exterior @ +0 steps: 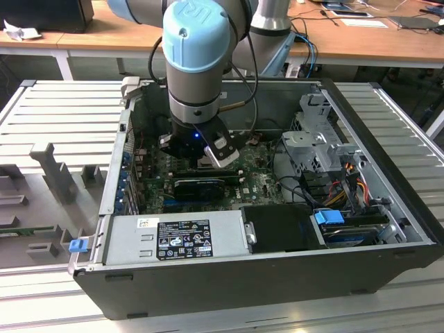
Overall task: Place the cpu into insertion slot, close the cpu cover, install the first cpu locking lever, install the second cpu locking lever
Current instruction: 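Install the second cpu locking lever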
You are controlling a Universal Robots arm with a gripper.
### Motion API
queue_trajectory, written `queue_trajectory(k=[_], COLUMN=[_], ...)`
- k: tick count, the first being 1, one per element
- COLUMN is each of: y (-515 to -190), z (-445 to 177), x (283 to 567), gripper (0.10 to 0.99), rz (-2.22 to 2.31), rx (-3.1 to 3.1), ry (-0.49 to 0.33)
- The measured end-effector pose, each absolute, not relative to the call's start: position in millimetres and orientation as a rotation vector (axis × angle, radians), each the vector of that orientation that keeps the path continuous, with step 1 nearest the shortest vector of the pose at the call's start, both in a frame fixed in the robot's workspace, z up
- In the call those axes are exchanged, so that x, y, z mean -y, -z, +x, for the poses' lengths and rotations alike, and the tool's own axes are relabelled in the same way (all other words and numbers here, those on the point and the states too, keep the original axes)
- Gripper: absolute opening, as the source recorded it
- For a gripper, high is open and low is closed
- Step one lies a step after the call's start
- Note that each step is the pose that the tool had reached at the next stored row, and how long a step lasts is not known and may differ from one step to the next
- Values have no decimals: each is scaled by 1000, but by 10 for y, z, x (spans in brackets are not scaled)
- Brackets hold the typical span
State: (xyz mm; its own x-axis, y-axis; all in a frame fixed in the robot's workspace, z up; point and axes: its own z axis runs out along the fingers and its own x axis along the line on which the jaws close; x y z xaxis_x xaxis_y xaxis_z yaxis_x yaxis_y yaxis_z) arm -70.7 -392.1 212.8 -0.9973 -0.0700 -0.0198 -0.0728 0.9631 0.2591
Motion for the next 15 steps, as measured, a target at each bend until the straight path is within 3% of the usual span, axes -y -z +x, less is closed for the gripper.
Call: queue_trajectory(k=[15], y=[-2377], z=[-486], x=[3922], gripper=[106], rz=[-113], rx=[-3103], ry=[-414])
